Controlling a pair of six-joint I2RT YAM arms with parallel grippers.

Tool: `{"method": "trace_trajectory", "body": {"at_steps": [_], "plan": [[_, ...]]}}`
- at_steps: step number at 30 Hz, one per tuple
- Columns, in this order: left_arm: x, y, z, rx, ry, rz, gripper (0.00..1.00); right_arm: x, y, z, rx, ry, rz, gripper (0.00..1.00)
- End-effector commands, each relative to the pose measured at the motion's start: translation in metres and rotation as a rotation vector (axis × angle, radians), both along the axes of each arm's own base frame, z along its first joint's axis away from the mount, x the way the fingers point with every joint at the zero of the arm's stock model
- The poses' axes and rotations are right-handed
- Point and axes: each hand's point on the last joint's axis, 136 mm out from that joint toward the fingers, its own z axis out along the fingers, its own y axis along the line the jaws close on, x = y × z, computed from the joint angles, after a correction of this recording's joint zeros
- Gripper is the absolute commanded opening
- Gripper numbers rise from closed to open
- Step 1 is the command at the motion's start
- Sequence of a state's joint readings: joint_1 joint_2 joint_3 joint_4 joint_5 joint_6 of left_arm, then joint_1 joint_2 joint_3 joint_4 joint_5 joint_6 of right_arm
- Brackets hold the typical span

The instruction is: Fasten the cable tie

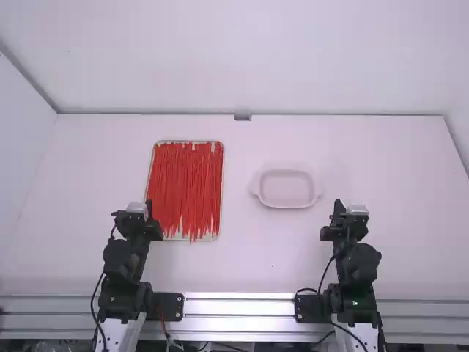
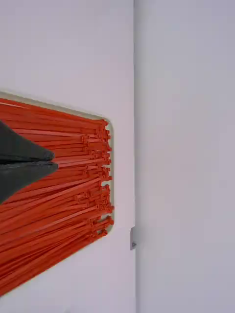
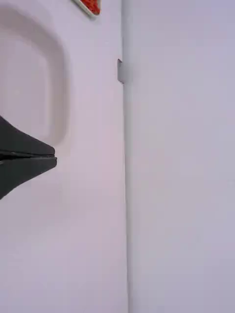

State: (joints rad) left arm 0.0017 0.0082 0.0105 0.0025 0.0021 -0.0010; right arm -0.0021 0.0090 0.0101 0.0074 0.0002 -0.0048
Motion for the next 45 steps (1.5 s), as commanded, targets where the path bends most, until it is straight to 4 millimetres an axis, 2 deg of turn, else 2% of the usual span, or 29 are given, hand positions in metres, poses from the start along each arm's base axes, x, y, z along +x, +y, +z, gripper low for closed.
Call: {"method": "trace_trajectory", "body": {"at_steps": [1,12,19,27,45], "plan": [[0.0,0.0,0.0,0.0,0.0,0.0,0.0,0.0,0.0,0.0,0.0,0.0,0.0,0.0],[0.0,-0.002,0.002,-0.005,0.025,-0.007,0.05,0.001,0.002,0.002,0.003,0.019,0.011,0.05],[0.002,-0.004,0.0,-0.011,0.099,-0.021,0.13,0.003,0.005,0.002,-0.007,0.087,0.02,0.13],[0.006,-0.008,-0.002,-0.025,0.194,-0.039,0.24,0.008,0.011,0.004,-0.017,0.185,0.035,0.24],[0.024,-0.027,-0.011,-0.082,0.501,-0.121,0.6,0.039,0.038,0.002,-0.065,0.464,0.116,0.6]]}}
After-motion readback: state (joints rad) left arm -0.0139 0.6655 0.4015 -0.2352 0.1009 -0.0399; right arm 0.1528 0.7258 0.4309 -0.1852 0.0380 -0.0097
